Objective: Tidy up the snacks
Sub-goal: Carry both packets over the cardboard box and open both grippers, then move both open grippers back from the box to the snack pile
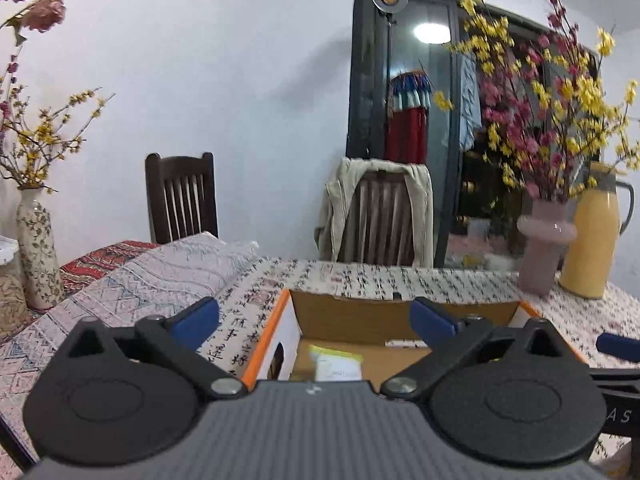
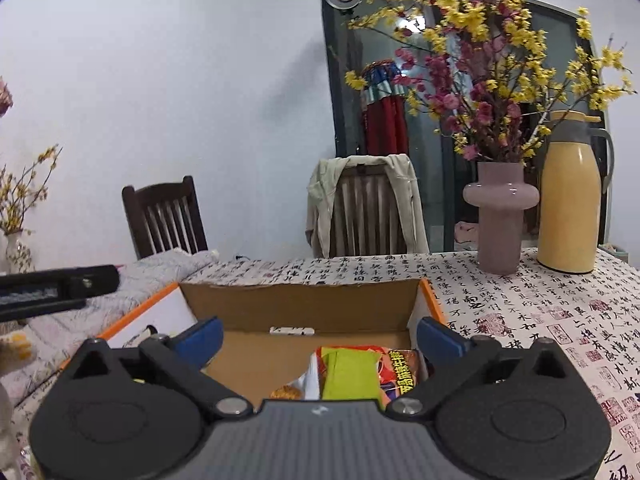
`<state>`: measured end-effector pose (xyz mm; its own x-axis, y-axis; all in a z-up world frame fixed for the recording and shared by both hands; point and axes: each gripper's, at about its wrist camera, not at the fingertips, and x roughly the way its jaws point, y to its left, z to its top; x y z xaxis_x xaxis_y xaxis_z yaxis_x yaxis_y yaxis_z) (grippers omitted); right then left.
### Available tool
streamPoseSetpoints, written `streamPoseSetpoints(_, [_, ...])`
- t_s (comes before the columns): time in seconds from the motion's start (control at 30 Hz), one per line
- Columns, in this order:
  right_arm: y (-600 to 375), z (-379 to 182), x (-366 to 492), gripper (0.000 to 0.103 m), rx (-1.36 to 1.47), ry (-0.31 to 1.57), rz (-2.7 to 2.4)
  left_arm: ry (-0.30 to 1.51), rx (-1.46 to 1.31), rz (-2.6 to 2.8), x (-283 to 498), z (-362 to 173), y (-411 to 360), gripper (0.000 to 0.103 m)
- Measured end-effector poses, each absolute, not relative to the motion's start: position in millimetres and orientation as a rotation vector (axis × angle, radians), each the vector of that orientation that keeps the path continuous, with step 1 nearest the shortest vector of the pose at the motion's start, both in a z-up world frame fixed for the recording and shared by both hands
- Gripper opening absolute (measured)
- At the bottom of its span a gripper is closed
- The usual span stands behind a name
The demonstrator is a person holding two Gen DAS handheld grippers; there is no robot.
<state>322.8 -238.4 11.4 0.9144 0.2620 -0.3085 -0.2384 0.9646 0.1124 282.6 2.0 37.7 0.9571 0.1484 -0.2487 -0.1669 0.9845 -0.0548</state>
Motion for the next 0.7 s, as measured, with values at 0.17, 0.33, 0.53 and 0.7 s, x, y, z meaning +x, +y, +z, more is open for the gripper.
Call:
streamPoseSetpoints(0.17, [-243, 10, 324, 0.103, 0.089, 0.338, 0.237, 0.267, -0.083, 0.165, 285, 36, 2, 0.103])
streamPoseSetpoints(0.33, [-243, 10, 322, 0.103, 0.085, 0.336, 0.239, 0.270, -0.088, 0.159, 284, 36, 3, 0.103])
streamPoseSetpoints(0.53, [-244, 13, 320, 0.103, 0.091, 0.319, 0.240, 0.251, -0.086, 0.138, 275, 42, 0, 0.103])
streamPoseSetpoints(0.7, [-244, 25, 310, 0.103, 0.085, 0.290, 0.247, 0.219, -0.100, 0.129, 257, 60, 0, 0.103])
